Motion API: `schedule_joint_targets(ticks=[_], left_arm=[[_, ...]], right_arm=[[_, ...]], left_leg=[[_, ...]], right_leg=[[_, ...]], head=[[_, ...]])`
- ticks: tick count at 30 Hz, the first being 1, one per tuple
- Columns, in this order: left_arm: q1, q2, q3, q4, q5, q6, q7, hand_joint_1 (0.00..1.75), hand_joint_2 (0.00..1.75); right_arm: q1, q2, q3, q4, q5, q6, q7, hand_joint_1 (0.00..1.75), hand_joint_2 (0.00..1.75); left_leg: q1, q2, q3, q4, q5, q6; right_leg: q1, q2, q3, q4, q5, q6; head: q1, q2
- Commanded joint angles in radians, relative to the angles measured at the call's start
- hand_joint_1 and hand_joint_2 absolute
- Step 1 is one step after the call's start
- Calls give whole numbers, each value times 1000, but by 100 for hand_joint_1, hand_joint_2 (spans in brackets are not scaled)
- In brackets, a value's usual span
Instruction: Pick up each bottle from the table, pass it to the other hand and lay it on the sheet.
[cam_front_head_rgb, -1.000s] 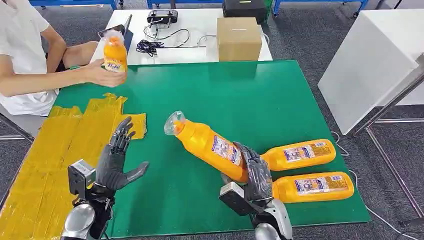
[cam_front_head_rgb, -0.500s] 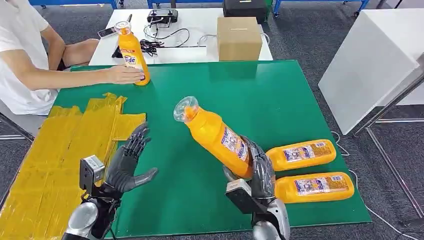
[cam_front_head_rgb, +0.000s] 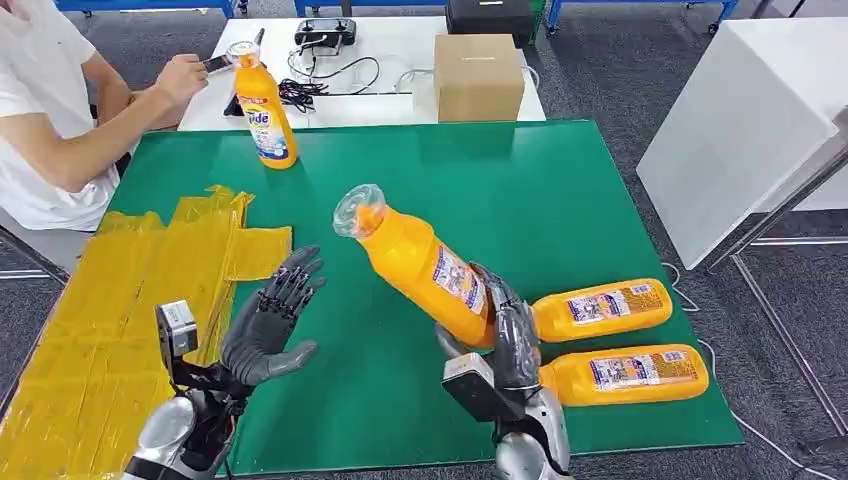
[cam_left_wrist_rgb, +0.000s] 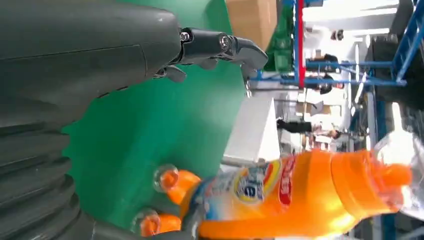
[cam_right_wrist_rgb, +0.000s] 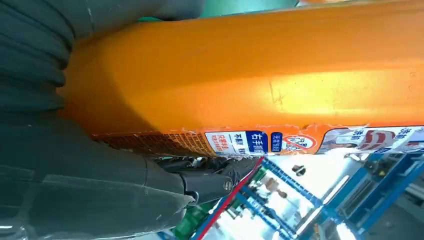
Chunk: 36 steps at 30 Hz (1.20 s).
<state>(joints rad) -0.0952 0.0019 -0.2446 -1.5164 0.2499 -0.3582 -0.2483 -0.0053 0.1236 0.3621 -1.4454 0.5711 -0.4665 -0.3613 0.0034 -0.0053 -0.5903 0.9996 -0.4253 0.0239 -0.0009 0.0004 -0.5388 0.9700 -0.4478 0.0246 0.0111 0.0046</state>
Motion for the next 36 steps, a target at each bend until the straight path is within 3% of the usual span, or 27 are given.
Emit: schedule_joint_targets(ticks=[1,14,25,33,34,35,36], left_arm=[[-117,18,-90,135,101,-26,27,0,175],[-133,10,-121,145,171,-41,36,0,175],[-158,-8,-126,186,193,-9,24,0,175],[-123,-52,-68,136,190,67,-30,0,175],[-102,-60,-61,107,183,76,-45,7,175],[-72,-71,-57,66,161,94,-67,54,175],[-54,-86,-49,43,159,115,-80,154,175]], right_arm=[[-144,64,193,286,17,11,-64,175,175],[-220,77,286,411,20,-38,-83,175,175],[-306,90,530,554,45,46,-49,175,175],[-314,75,574,577,65,56,-7,175,175],[-304,67,576,567,68,57,-5,175,175],[-286,55,572,553,68,54,-2,175,175],[-275,48,566,546,67,48,-1,175,175]], left_leg=[[1,2,3,-1,0,-1],[1,1,4,-1,0,-2],[1,0,3,-1,0,-2],[2,-1,2,-1,0,-1],[2,-2,3,-1,0,-2],[2,-2,2,-1,0,-1],[2,-3,3,-1,0,-1]], right_leg=[[1,1,3,-2,0,0],[1,0,4,-2,0,0],[1,0,3,-1,0,0],[1,-2,3,-2,-1,0],[2,-3,5,-3,-1,1],[1,-3,3,-2,-1,1],[2,-4,5,-3,-2,1]], head=[[0,0],[0,0],[0,0],[0,0],[0,0],[0,0],[0,0]])
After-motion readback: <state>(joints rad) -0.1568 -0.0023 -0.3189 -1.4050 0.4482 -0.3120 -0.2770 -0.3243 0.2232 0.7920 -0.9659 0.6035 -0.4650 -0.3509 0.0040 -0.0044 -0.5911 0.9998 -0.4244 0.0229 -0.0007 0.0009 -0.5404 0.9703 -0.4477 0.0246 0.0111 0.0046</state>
